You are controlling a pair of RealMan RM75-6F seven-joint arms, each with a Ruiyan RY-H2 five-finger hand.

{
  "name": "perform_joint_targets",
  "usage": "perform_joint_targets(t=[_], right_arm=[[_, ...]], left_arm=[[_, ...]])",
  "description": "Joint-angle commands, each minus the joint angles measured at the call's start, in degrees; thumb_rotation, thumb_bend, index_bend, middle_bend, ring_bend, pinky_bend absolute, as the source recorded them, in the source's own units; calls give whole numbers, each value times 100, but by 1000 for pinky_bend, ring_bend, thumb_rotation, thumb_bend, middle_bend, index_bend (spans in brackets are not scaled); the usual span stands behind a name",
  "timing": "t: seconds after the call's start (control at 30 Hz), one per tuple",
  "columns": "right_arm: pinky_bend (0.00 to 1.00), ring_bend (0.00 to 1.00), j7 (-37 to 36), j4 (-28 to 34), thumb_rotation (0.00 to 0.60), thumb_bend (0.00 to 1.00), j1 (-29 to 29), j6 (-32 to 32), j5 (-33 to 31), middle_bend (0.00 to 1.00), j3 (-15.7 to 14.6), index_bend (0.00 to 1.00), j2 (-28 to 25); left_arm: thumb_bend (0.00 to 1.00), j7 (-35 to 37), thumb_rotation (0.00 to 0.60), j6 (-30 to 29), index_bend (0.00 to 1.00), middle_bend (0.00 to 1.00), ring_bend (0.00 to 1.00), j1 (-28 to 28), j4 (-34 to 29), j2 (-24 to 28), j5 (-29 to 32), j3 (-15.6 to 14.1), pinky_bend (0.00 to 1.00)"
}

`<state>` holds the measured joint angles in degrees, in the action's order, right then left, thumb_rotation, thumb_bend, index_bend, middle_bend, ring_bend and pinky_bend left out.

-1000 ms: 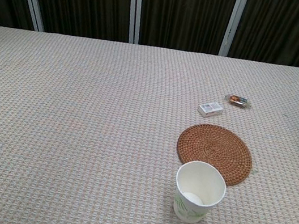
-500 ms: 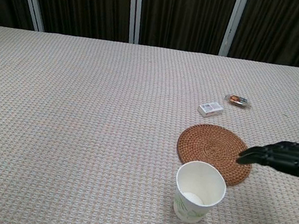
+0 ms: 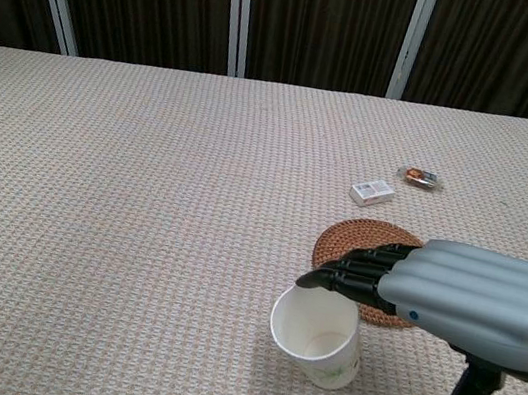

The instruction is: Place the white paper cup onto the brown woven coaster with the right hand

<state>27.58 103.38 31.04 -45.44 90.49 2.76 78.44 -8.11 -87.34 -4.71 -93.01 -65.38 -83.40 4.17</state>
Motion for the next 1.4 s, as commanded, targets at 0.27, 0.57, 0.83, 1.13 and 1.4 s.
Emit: perform_joint_targets(t=[0.27, 0.57, 0.83, 1.13, 1.4], right_arm=[[139, 81, 769, 30, 600, 20, 83, -243, -606, 82, 172, 0, 341], [328, 296, 1117, 75, 600, 56, 157, -213, -918, 290, 90, 111, 353], [407, 461, 1020, 132, 600, 123, 169, -414, -905, 474, 70, 280, 474], [406, 462, 676, 132, 600, 133, 260, -773, -976, 477, 484, 286, 416], [407, 461, 871, -315, 600, 146, 546, -932, -2560, 477, 1220, 287, 709]], left_arm=[[0, 18, 600, 68, 0, 0, 0, -23, -33, 24, 44, 11, 0], [0, 50, 600, 55, 0, 0, 0, -10, -67, 57, 31, 4, 0], [0, 65, 600, 75, 0, 0, 0, -8, -95, 87, 43, 0, 0], [0, 67, 600, 143, 0, 0, 0, -19, -129, 118, 80, -13, 0], [0, -21, 600, 143, 0, 0, 0, -13, -165, 126, 117, -9, 0]])
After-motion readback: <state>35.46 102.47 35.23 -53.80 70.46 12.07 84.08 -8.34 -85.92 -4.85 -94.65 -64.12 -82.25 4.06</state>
